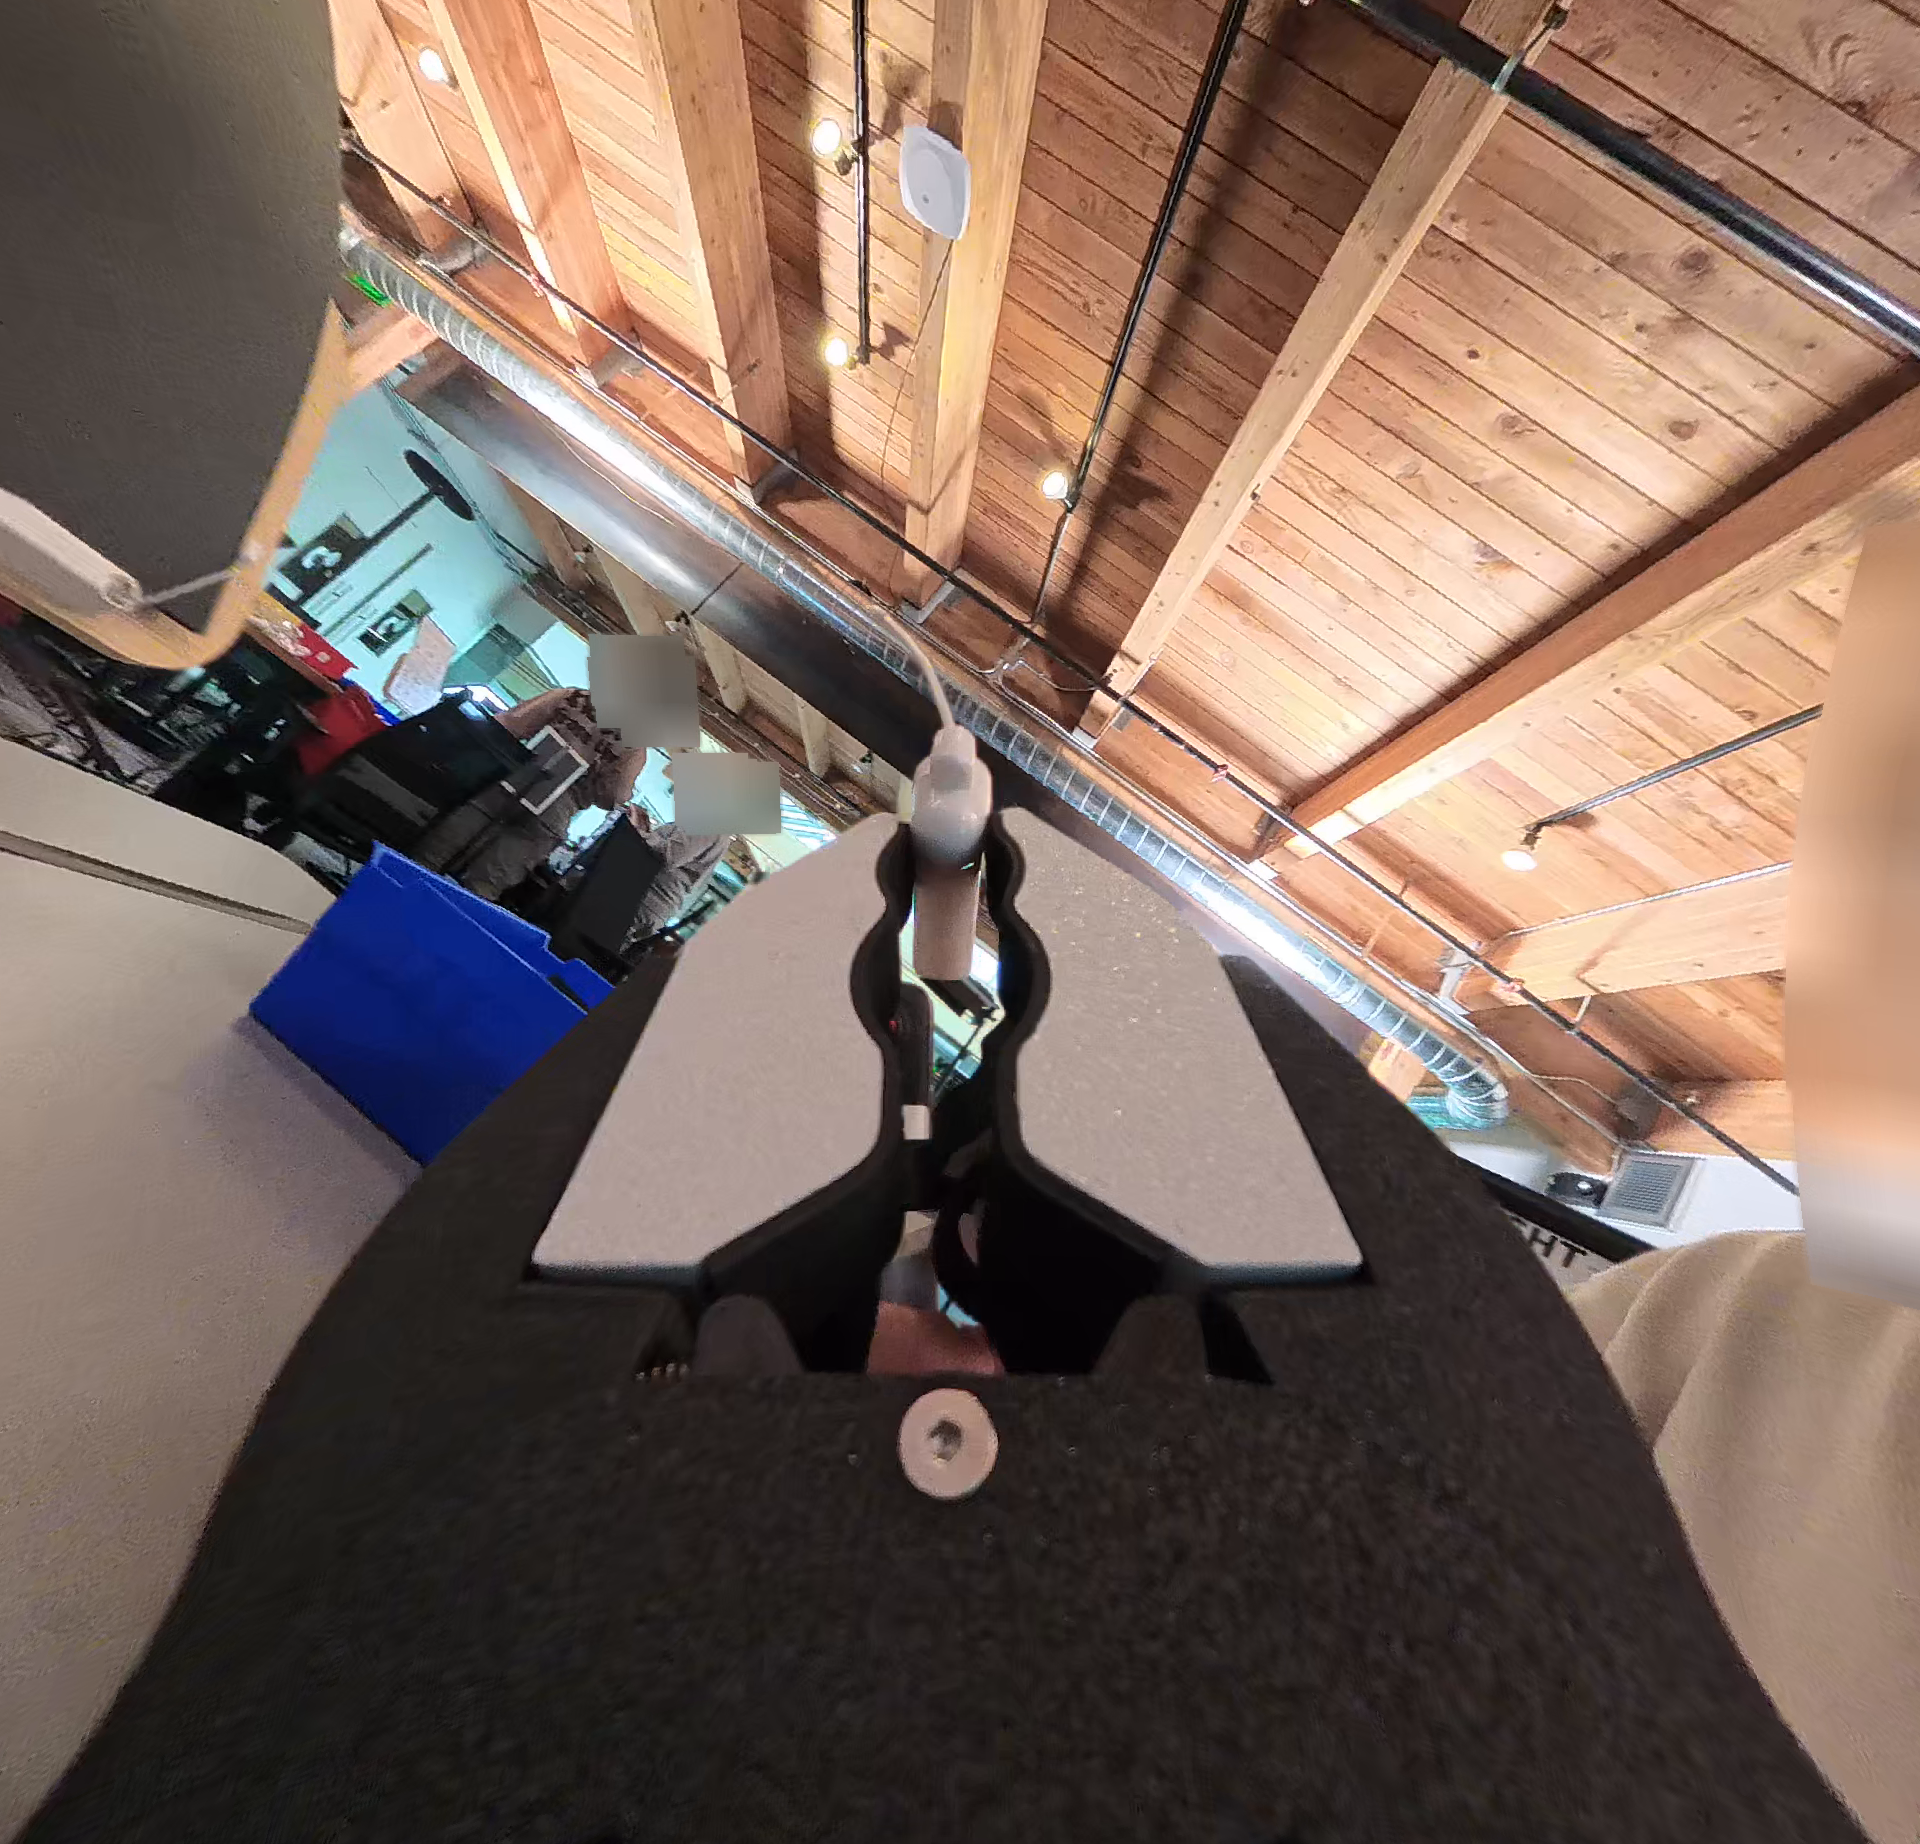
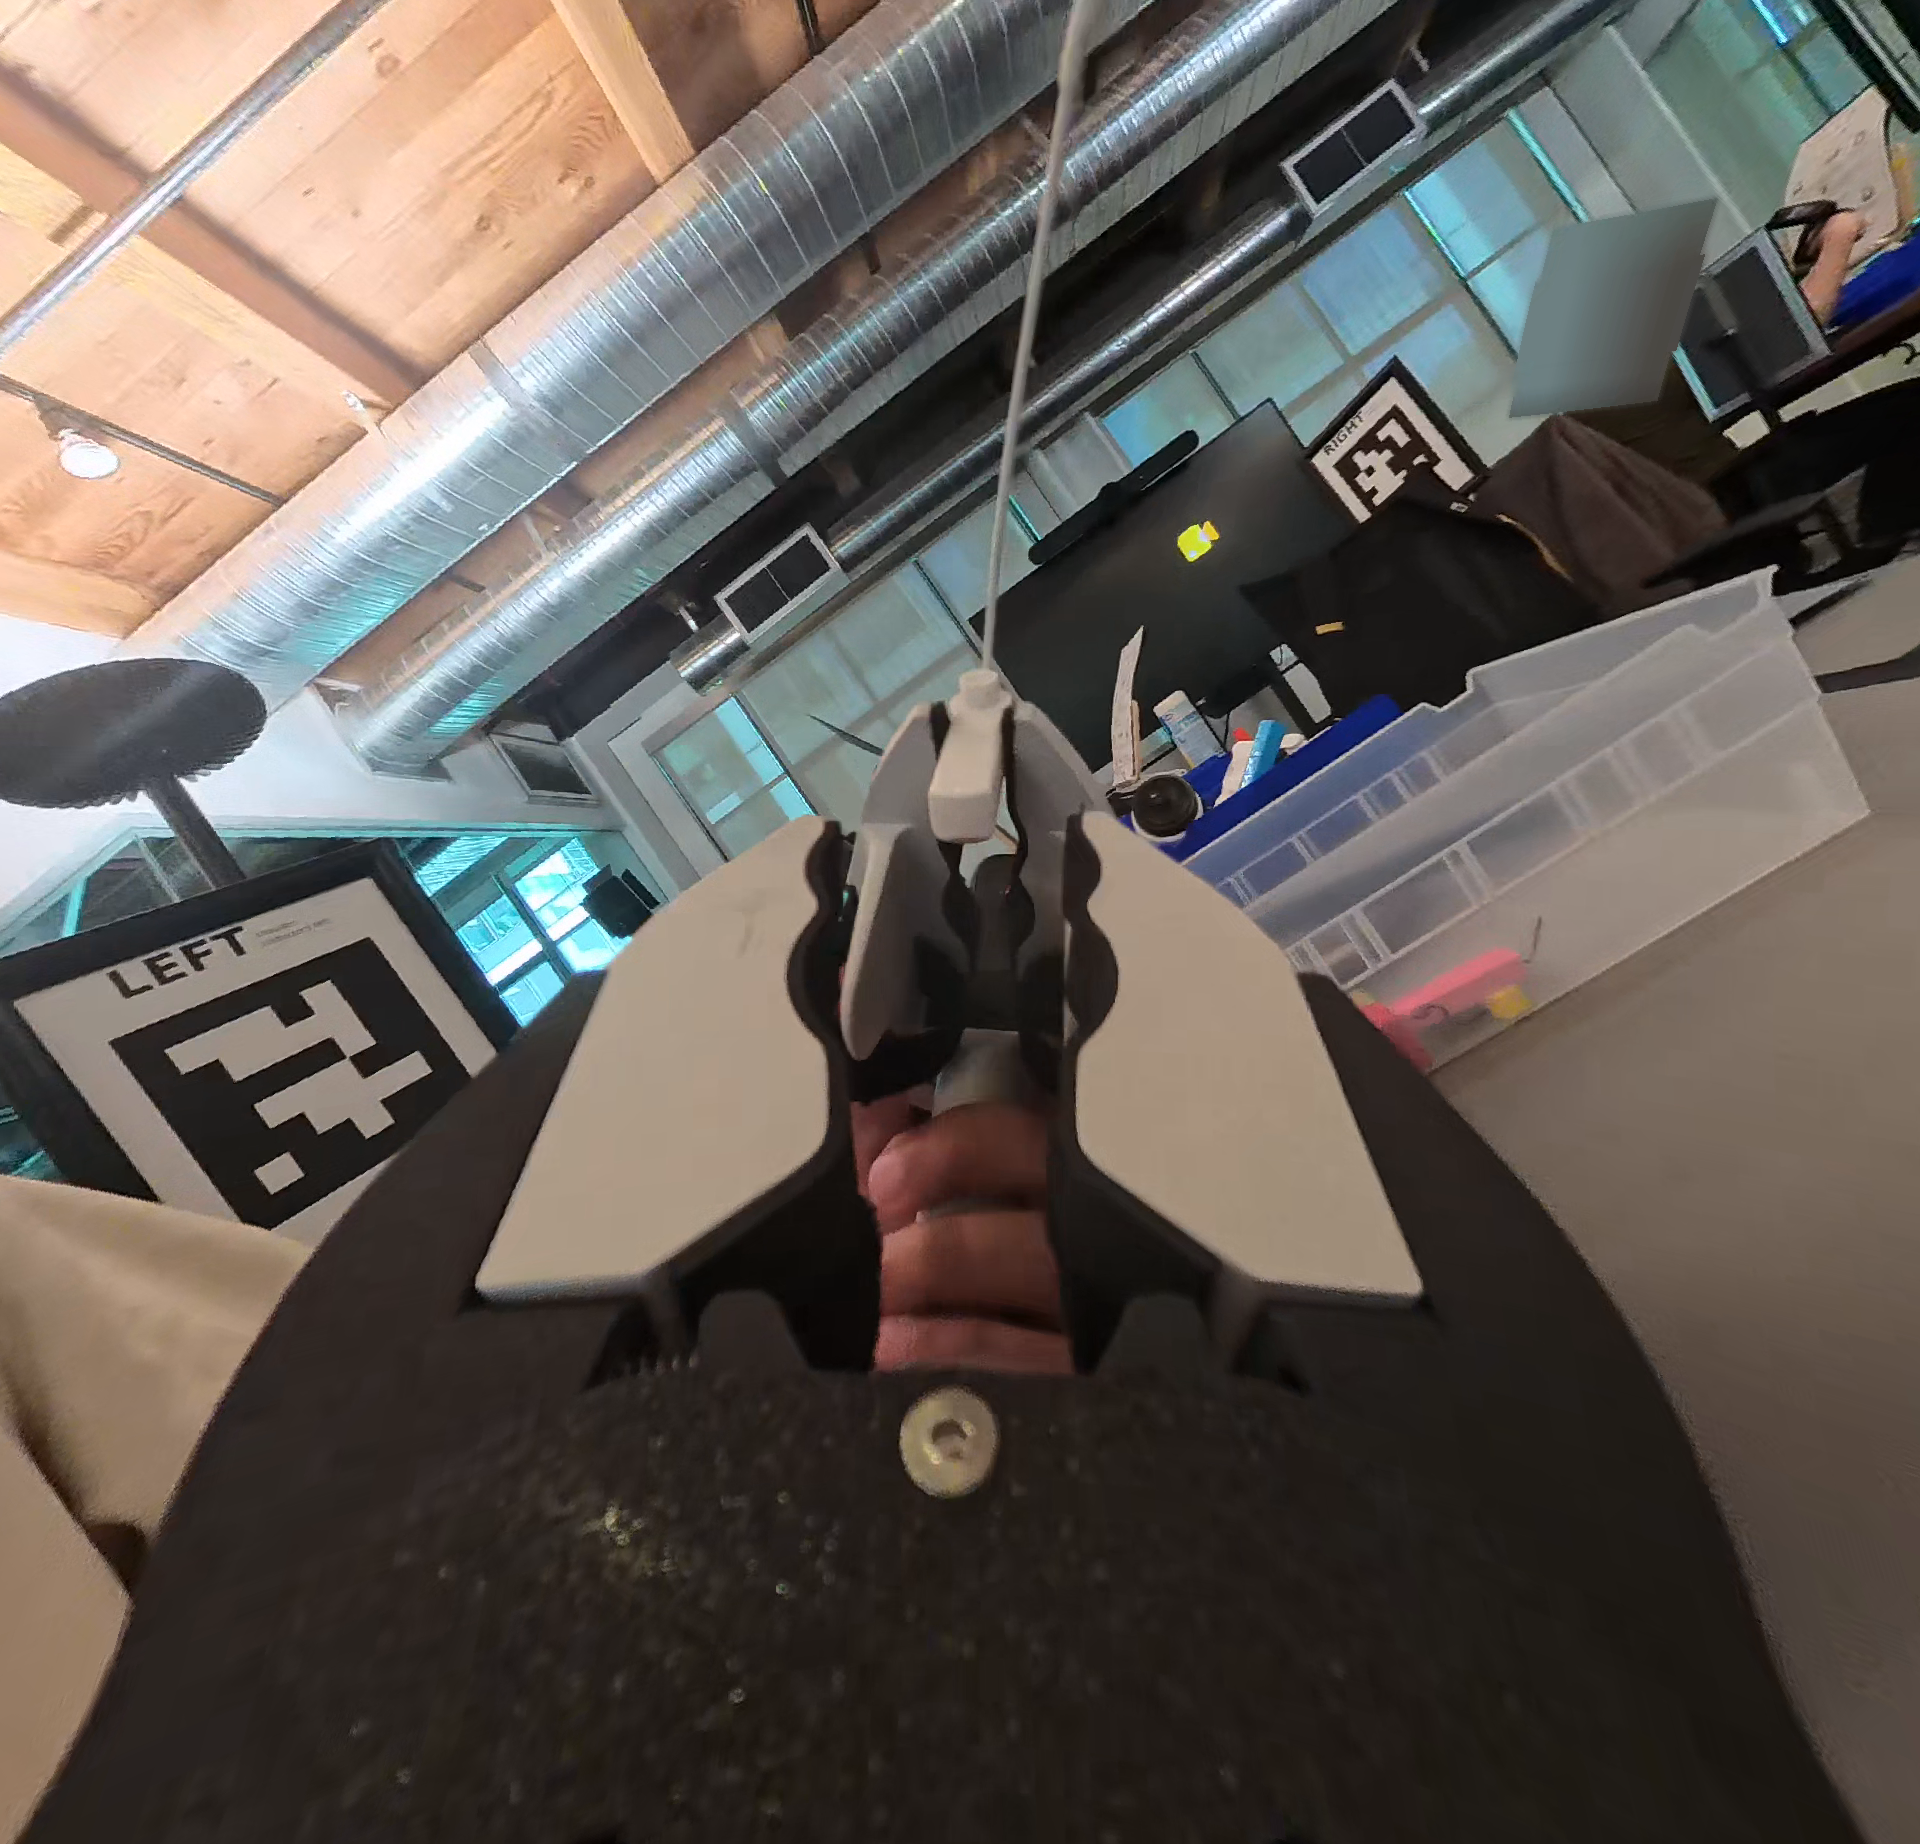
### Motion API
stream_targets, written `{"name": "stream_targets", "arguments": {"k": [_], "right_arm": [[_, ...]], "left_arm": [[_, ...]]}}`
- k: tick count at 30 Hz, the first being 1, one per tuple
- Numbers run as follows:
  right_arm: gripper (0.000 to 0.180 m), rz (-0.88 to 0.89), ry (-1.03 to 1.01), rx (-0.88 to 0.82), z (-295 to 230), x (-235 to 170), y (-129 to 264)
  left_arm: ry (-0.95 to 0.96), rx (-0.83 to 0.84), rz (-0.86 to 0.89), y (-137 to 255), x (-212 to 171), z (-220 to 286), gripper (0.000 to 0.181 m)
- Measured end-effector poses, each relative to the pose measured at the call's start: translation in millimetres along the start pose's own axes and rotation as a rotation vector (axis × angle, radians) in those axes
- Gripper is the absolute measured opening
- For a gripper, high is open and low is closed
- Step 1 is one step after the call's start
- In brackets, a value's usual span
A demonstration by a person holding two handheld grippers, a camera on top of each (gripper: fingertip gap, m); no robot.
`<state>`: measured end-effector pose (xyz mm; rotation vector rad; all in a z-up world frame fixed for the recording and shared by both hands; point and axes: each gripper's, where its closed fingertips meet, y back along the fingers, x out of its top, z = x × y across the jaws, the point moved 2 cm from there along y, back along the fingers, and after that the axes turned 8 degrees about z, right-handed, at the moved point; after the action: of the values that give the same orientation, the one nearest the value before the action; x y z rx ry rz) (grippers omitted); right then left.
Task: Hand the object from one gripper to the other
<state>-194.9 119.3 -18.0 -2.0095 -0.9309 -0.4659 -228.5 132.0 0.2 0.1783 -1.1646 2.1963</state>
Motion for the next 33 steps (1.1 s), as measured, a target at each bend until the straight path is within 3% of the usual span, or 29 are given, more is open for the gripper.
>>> {"name": "stream_targets", "arguments": {"k": [2, 5, 11, 13, 16, 18, 19, 23, 27, 33], "right_arm": [[0.036, 0.010, -0.007, 0.002, -0.3, 1.6, 1.8], [0.013, 0.044, -0.015, 0.016, -1.4, 8.0, 5.5], [0.012, -0.035, -0.027, 0.019, 0.9, 9.3, 10.1], [0.011, -0.054, -0.026, 0.002, 4.1, 12.3, 12.3], [0.011, -0.092, -0.012, -0.052, 15.9, 20.7, 19.1], [0.011, -0.130, -0.023, -0.104, 28.1, 25.6, 25.0], [0.011, -0.153, -0.051, -0.109, 32.0, 26.6, 27.2], [0.012, -0.310, -0.182, -0.111, 43.3, 13.7, 33.2], [0.012, -0.390, -0.316, -0.113, 44.3, 1.9, 35.6], [0.012, -0.521, -0.307, -0.113, 38.3, -20.7, 34.6]], "left_arm": [[0.009, -0.006, -0.015, -4.1, -9.0, 0.0, 0.013], [0.010, -0.009, -0.036, -7.1, -16.9, -0.9, 0.012], [-0.049, 0.004, -0.144, -5.2, -20.0, -0.6, 0.014], [-0.088, 0.006, -0.192, -0.4, -13.0, -0.3, 0.023], [-0.277, 0.083, -0.326, 10.5, 3.1, -5.9, 0.043], [-0.509, 0.164, -0.496, 21.5, 8.8, -14.1, 0.064], [-0.633, 0.194, -0.578, 27.3, 10.8, -18.0, 0.065], [-0.990, 0.187, -0.803, 37.7, 6.0, -16.9, 0.061], [-1.120, 0.125, -1.010, 40.9, -18.6, -9.3, 0.042], [-1.268, 0.145, -1.205, 47.7, -34.6, -16.9, 0.040]]}}
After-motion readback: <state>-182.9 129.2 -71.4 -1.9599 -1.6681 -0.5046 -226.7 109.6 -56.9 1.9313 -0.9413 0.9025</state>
